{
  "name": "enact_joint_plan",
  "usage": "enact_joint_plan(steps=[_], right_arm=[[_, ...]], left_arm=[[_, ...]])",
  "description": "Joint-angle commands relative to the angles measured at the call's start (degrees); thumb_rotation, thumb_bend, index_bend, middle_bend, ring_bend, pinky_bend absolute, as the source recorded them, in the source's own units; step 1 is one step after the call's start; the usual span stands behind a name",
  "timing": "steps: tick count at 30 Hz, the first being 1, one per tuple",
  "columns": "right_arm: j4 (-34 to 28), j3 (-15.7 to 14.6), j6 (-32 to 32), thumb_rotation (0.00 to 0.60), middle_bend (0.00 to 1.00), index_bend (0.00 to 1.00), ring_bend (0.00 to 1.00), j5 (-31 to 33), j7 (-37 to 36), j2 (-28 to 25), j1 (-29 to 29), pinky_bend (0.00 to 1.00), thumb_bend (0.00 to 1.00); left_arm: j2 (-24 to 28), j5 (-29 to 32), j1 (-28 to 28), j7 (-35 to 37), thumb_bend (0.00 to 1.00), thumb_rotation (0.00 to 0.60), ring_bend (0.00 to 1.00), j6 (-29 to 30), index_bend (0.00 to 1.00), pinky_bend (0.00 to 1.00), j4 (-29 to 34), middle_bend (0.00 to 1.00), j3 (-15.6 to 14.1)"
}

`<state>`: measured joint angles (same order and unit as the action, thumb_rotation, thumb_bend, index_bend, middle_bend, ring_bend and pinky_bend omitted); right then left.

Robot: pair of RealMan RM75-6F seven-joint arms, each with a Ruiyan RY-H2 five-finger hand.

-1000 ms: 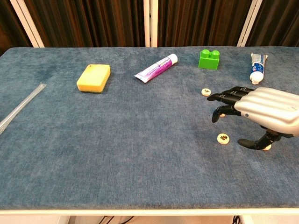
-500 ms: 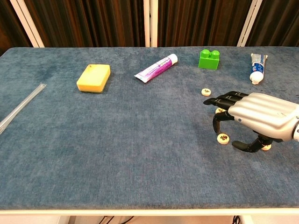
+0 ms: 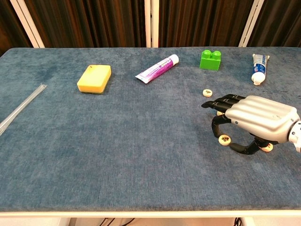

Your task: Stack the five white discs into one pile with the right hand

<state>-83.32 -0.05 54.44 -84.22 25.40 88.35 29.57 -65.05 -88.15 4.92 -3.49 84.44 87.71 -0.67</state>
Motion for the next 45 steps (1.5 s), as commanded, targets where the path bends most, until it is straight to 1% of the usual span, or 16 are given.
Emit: enact_joint_plan(steps=[1, 5, 10, 16, 21, 29, 35, 45], right_arm=[[0.14, -0.07, 0.30, 0.600, 0.03, 0.44, 0.00, 0.06, -0.02, 0.26, -0.02, 0.00, 0.33], [0.65, -0.11, 1.11, 0.600, 0.04, 0.50, 0.00, -0.10, -0.21, 0.81, -0.05, 0.00, 0.33], [1.08, -0.08, 1.70, 0.600, 0.04, 0.54, 0.00, -0.05, -0.63, 1.13, -0.04, 0.00, 0.34], [0.01, 0.87, 2.97, 0.600, 0.04, 0.54, 0.00, -0.32, -2.13, -0.16, 0.32, 0.00, 0.34], [-0.14, 2.77, 2.52, 0.600, 0.05, 0.54, 0.00, 1.00, -2.40, -1.27, 1.52, 0.00, 0.34], [4.40, 5.28, 0.02, 0.600, 0.05, 0.54, 0.00, 4.79, -0.82, 0.64, 3.99, 0.00, 0.35], [6.53, 5.66, -0.60, 0.600, 0.05, 0.54, 0.00, 6.41, -0.21, 1.99, 4.81, 0.00, 0.35], [8.23, 6.00, -1.11, 0.600, 0.05, 0.54, 0.00, 8.71, -0.10, 2.72, 5.46, 0.00, 0.36]], left_arm=[[-0.12, -0.05, -0.05, 0.24, 0.01, 0.600, 0.00, 0.02, 0.00, 0.00, -0.21, 0.00, -0.02], [-0.20, -0.17, -0.12, 0.81, 0.02, 0.600, 0.00, 0.14, 0.00, 0.00, -0.50, 0.00, 0.00], [-0.21, -0.13, -0.16, 1.31, 0.02, 0.600, 0.00, 0.08, 0.00, 0.00, -0.66, 0.00, 0.02], [-0.09, -0.23, -0.19, 1.81, 0.02, 0.600, 0.00, -0.01, 0.00, 0.00, -0.68, 0.00, -0.02], [-0.06, -0.45, -0.09, 1.78, 0.02, 0.600, 0.00, -0.14, 0.00, 0.00, -0.51, 0.00, -0.05], [0.03, -0.61, -0.15, 1.59, 0.02, 0.600, 0.00, -0.19, 0.00, 0.00, -0.34, 0.00, -0.19], [0.07, -0.43, -0.15, 1.74, 0.02, 0.600, 0.00, -0.38, 0.00, 0.00, -0.39, 0.00, -0.16], [-0.10, -0.70, -0.05, 1.93, 0.02, 0.600, 0.00, -0.40, 0.00, 0.00, -0.71, 0.00, -0.15]])
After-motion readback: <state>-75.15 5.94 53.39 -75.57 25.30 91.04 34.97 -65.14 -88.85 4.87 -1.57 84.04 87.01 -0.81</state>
